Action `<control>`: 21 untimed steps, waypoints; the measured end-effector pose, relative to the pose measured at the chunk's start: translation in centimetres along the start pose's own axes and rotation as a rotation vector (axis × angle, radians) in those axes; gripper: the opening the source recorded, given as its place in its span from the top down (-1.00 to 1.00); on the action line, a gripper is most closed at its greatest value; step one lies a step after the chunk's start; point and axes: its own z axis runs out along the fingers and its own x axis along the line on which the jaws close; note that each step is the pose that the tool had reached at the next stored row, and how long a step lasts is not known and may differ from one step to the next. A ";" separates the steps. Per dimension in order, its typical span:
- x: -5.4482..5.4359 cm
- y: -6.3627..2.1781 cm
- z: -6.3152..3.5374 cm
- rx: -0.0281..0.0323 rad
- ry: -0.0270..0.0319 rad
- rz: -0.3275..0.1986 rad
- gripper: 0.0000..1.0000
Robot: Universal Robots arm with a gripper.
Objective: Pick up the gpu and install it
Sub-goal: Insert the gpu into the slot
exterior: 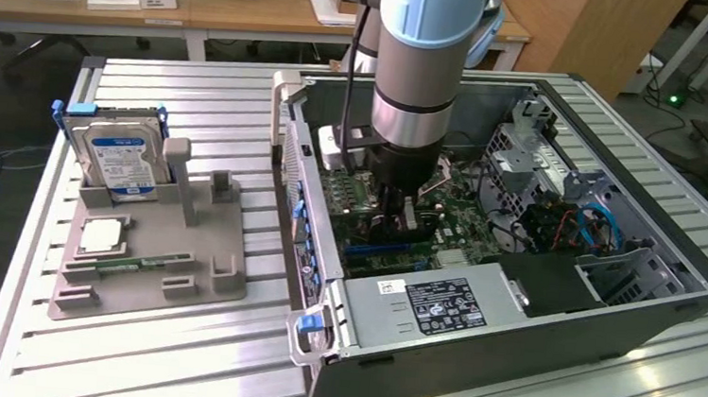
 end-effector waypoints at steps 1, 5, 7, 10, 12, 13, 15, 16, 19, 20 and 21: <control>0.0 0.00 0.01 0.0000 0.0000 0.000 0.46; 0.0 -0.01 0.02 0.0002 -0.0003 0.000 0.46; 0.0 -0.01 0.02 0.0001 -0.0002 -0.001 0.46; 0.0 0.00 0.01 0.0000 0.0000 -0.001 0.46; -0.1 0.00 0.01 0.0000 -0.0002 -0.001 0.46; -0.1 0.00 0.01 0.0000 -0.0003 -0.001 0.46; -0.1 0.00 0.03 0.0000 -0.0002 -0.002 0.46; -0.1 0.00 0.03 0.0000 -0.0002 -0.002 0.46; -0.1 0.01 0.06 0.0000 -0.0003 -0.002 0.46; -0.1 0.01 0.08 0.0001 -0.0004 -0.002 0.46; -0.1 0.01 0.11 0.0000 -0.0004 -0.002 0.46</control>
